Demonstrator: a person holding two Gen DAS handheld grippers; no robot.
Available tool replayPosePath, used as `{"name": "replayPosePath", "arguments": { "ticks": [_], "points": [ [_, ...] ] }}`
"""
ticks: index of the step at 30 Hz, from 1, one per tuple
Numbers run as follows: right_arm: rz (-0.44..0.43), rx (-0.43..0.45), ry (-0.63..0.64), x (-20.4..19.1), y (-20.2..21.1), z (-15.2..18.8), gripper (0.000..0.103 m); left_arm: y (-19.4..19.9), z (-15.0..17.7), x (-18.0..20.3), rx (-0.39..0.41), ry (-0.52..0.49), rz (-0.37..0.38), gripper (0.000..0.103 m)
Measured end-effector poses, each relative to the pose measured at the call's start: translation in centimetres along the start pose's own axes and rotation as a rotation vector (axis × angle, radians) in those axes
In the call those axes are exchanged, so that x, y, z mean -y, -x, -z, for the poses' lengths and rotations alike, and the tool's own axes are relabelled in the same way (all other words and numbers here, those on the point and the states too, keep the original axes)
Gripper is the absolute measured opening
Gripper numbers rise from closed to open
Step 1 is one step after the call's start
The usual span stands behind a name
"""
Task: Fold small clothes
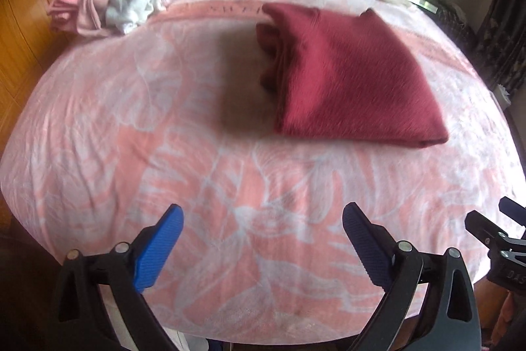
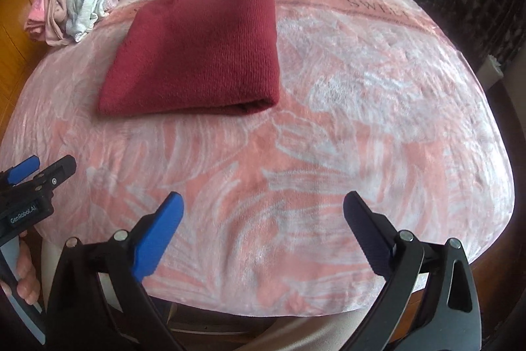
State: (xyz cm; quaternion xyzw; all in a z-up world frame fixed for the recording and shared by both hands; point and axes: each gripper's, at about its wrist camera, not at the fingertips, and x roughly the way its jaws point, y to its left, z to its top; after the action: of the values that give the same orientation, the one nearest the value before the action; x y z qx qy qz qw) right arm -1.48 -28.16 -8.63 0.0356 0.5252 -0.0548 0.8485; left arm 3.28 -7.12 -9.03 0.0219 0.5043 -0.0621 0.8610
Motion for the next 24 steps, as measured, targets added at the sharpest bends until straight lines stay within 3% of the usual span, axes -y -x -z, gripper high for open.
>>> {"name": "replayPosePath", "arguments": {
  "ticks": [5,11,24],
  "points": [
    [-0.056,0.037,-0.011,-0.4,2.4,-0.7,0.097,2.8,-0.6,-0.2,0.038,0.017,0.034,0.099],
    [-0.056,0.073,-0.012,-0.9,4.4,-0.9,0.097,5.1,-0.9,-0.2,0.083,0.0,0.041,0.099],
    [-0.051,0.079,-0.009,-1.5,4.9,-0.5,0.097,6.6,-0.5,0.4,0.113,-0.034,-0.026,0.099]
  ]
}}
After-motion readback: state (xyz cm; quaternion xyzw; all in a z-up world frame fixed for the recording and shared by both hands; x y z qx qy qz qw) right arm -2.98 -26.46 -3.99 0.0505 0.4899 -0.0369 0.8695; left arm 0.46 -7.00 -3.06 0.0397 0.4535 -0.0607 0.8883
